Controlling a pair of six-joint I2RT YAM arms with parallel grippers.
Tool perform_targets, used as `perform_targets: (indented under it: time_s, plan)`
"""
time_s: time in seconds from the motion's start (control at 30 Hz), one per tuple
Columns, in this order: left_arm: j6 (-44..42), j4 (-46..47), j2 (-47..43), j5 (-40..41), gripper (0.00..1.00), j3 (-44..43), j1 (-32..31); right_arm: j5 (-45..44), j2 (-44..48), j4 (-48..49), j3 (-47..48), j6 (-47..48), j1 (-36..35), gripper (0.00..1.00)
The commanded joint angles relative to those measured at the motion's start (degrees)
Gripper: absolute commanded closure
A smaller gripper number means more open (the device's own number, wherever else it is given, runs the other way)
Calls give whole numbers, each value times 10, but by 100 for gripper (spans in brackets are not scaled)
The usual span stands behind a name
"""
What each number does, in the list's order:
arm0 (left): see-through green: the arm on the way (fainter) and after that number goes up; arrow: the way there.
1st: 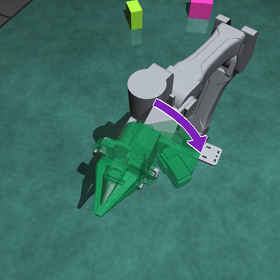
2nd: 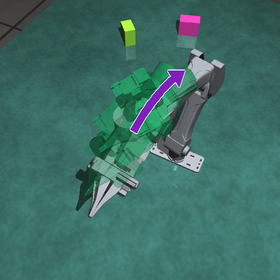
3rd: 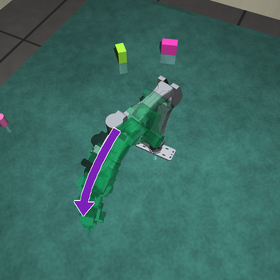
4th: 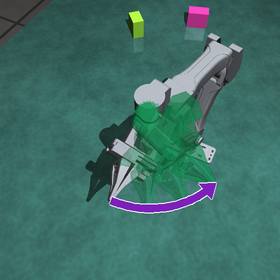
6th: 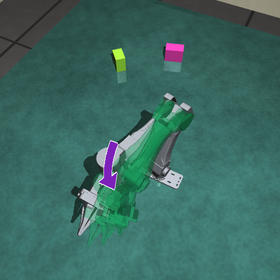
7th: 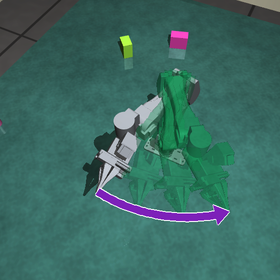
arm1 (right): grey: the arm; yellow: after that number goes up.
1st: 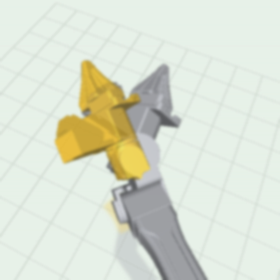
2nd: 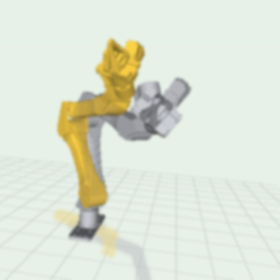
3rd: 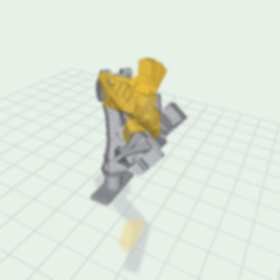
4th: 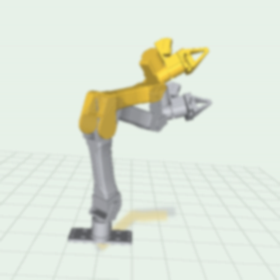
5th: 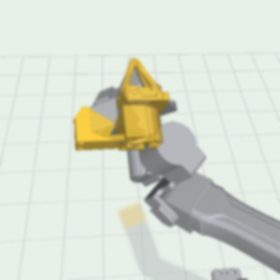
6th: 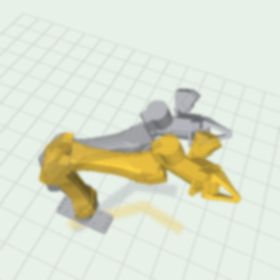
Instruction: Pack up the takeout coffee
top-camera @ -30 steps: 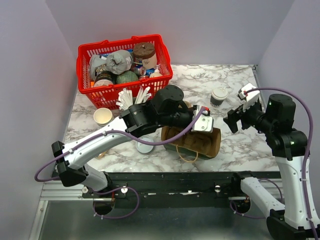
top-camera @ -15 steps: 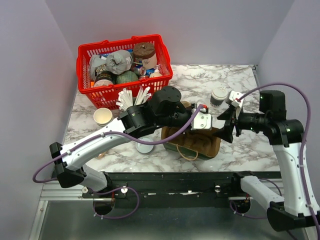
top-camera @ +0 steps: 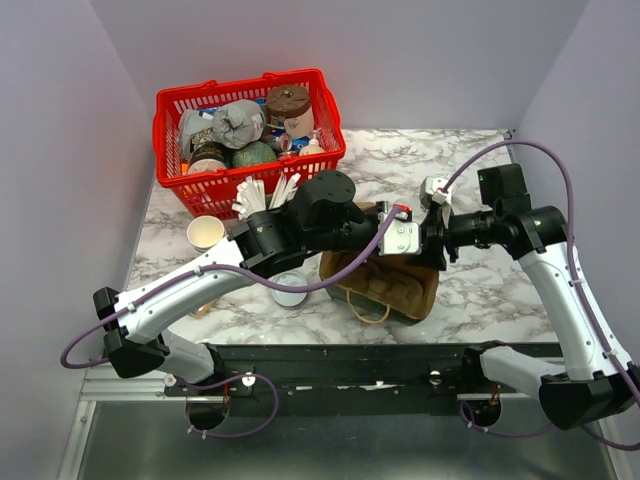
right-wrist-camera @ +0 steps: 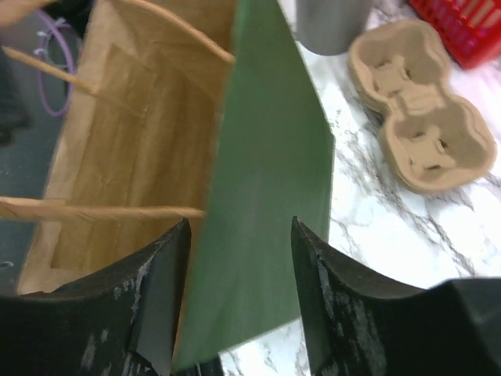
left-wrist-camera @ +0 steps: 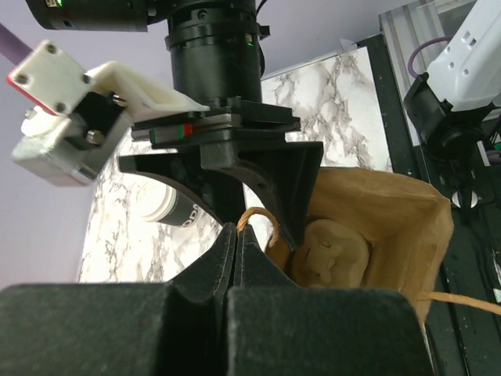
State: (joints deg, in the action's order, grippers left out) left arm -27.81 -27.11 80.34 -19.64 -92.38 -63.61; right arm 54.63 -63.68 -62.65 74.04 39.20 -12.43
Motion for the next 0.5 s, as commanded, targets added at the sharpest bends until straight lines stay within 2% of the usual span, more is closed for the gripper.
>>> perform_targets:
  time_s: [0.0, 0.03, 0.07, 0.13, 0.2, 0.23, 0.27, 0.33, 0.43, 0.47]
  plan:
    - [3, 17, -11, 28, 100, -4, 7, -8, -5, 29, -9, 10, -26, 48]
    - [4, 17, -12, 32, 100, -4, 9, -15, -6, 37, -7, -3, -26, 60]
    - [5, 18, -12, 36, 96, -3, 10, -28, -6, 52, -5, -8, -26, 66]
    - [5, 15, -20, 54, 77, -1, 16, -44, -7, 68, 5, -19, -26, 79]
    - [-2, 7, -28, 69, 62, 4, 21, -55, -12, 87, 15, -22, -25, 88]
    - [-5, 5, -39, 77, 44, 6, 28, -56, -17, 91, 24, -25, -26, 93]
    - [-10, 3, -46, 82, 33, 13, 34, -55, -21, 96, 30, -25, -25, 94]
    - [-19, 6, -71, 99, 20, 22, 48, -53, -33, 97, 50, -21, -26, 95]
    - [-15, 31, -110, 109, 17, 42, 94, -57, -33, 107, 65, -13, -28, 99]
    - [-8, 44, -118, 113, 17, 52, 127, -65, -22, 121, 66, -10, -30, 99]
